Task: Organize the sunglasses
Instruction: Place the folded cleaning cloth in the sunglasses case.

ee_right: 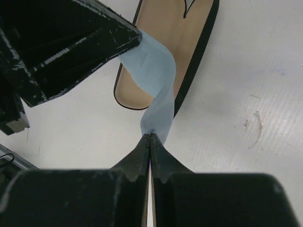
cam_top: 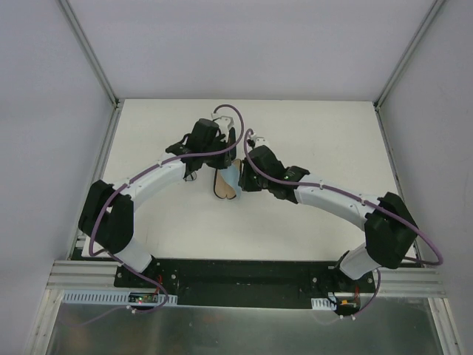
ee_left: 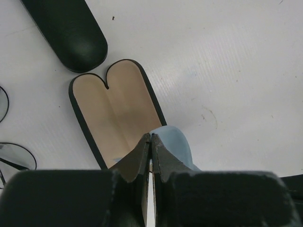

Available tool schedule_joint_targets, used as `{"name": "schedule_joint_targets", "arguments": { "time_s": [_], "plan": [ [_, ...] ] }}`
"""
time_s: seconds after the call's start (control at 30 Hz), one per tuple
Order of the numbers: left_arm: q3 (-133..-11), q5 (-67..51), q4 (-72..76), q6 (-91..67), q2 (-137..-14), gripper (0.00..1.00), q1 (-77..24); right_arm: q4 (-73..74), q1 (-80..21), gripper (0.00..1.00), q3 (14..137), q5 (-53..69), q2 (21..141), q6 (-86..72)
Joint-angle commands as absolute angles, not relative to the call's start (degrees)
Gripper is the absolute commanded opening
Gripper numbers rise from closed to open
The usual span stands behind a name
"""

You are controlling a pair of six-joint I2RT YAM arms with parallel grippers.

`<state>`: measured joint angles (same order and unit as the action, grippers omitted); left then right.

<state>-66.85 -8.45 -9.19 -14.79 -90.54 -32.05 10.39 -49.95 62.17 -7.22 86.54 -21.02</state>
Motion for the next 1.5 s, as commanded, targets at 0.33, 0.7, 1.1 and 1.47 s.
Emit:
{"name": "schedule_joint_targets", "arguments": {
  "time_s": [0.33, 0.7, 1.1, 1.47],
  "plan": [
    [-68.81, -9.40, -3.60, -6.95, -96.41, 0.00, -30.23, 5.10, -52.65, 0.01, 70.05, -9.93, 95.89, -25.84],
    [-72.51, -11.34, -2.81, -4.48, -102.74, 0.00, -30.23, 4.57, -52.56, 0.01, 68.91, -12.65, 98.35, -26.89],
    [-73.65, -14.94, -0.18, -2.64, -106.34, 0.00, -30.23, 2.90, -52.65, 0.01, 66.27, -14.94, 99.58, -29.09],
    [-75.06, -15.82, -0.18, -2.29, -108.90, 0.00, -30.32, 2.55, -52.56, 0.01, 63.37, -16.61, 99.76, -30.32]
  ]
}}
